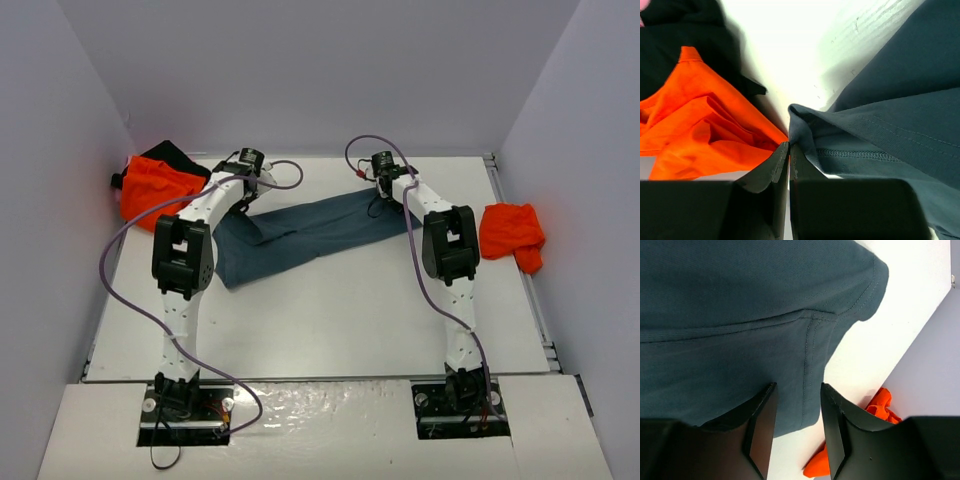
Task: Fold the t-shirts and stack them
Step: Fold the other side of the tshirt into a rectangle
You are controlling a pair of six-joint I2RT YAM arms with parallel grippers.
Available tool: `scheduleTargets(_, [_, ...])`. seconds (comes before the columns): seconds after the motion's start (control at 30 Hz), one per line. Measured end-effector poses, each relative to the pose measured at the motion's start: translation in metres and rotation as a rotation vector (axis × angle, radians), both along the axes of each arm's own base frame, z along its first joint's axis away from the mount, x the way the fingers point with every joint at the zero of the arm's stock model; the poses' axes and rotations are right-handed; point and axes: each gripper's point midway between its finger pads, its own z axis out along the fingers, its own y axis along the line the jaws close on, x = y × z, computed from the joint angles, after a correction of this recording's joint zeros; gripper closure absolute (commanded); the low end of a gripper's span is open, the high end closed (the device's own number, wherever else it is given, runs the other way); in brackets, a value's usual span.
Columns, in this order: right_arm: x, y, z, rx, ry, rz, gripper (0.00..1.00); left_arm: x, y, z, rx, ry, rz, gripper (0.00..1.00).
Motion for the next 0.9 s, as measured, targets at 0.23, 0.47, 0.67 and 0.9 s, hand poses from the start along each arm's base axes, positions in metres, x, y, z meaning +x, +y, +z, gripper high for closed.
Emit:
scheduleTargets(0.23, [0.0,0.0,0.0,0.007,-0.005,-0.012,0.47,-0.012,0.005,-0.016,-0.005,0.041,0.026,0.3])
scheduleTargets(0.47, [0.0,0.0,0.001,0.013,-0.015,-0.029,0.68,-0.024,0.012,-0.03,-0.017,0.078,0.051,0.42])
scheduleTargets(0.67, [0.003,0.0,0.006,0.024,-0.036,-0.044,0.85,-0.02,0.01,0.017,-0.077,-0.036,0.059,0.74])
scheduleTargets(0.9, [0.009,-0.013,0.028,0.062,-0.105,-0.103,1.0,-0.037,-0.012,0.084,-0.165,-0.167,0.004,1.0])
